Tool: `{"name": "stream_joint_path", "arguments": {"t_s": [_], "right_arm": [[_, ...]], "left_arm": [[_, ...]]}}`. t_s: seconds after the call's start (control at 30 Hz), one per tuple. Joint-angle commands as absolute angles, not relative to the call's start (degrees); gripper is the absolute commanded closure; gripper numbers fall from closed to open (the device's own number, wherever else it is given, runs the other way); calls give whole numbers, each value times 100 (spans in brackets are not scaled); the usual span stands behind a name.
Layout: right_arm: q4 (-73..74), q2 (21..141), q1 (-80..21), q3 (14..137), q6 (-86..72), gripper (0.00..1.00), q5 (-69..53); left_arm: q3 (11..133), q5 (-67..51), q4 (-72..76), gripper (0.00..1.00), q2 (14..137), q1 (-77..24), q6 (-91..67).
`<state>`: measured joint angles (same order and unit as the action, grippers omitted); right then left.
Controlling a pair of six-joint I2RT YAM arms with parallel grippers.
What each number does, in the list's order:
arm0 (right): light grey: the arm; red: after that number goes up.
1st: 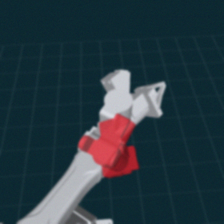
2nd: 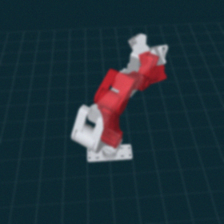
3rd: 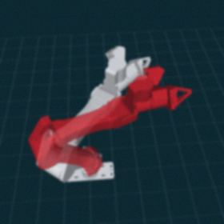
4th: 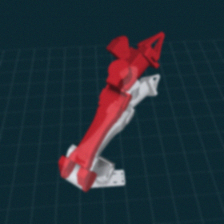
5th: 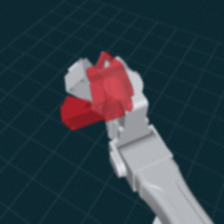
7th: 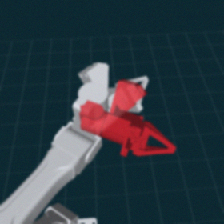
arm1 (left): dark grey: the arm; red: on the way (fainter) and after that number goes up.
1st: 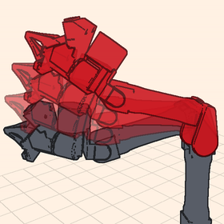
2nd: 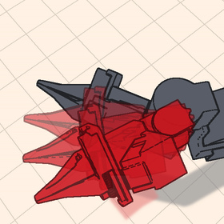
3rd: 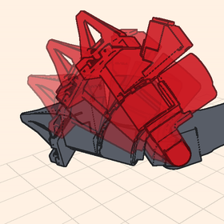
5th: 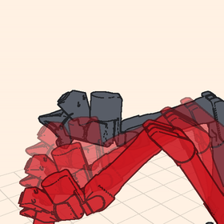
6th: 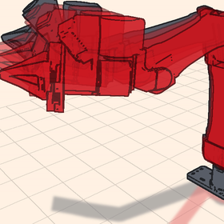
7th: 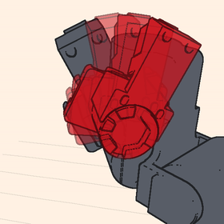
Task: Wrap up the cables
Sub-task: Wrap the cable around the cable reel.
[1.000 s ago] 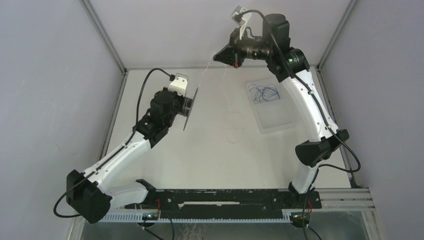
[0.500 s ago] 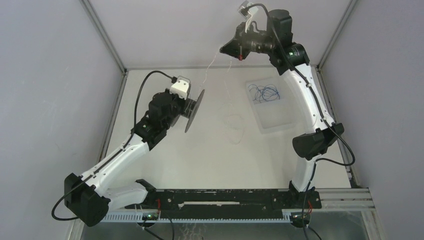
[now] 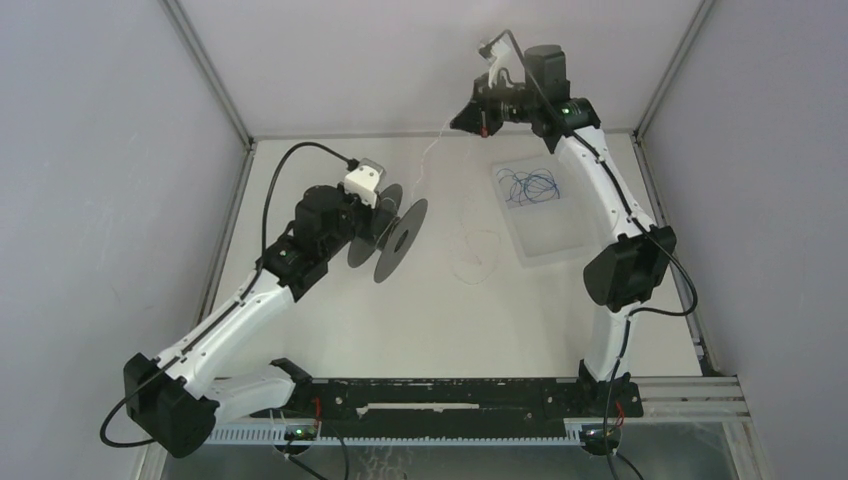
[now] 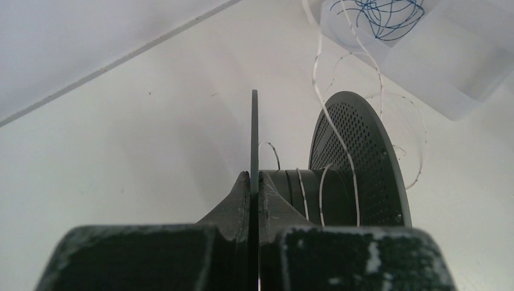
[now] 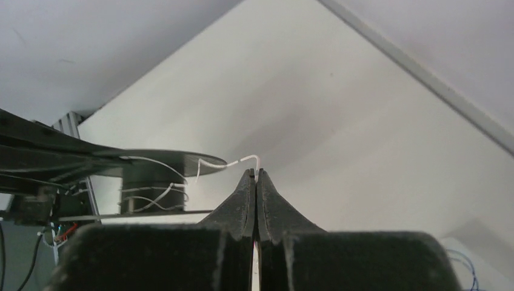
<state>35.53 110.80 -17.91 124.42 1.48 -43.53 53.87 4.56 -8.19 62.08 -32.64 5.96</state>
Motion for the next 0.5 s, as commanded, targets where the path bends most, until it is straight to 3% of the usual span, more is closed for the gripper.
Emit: {"name": "stream_joint_path", "arguments": {"t_s": [0.0, 0.47], "right_arm": [[3089, 10953, -1657, 11785, 423, 100, -4297], [2025, 10690, -1771, 9481, 365, 100, -4728]], "left_arm": [[6131, -37, -662, 100, 5925, -3096, 191], [6854, -732, -950, 100, 6053, -2351, -985]]}}
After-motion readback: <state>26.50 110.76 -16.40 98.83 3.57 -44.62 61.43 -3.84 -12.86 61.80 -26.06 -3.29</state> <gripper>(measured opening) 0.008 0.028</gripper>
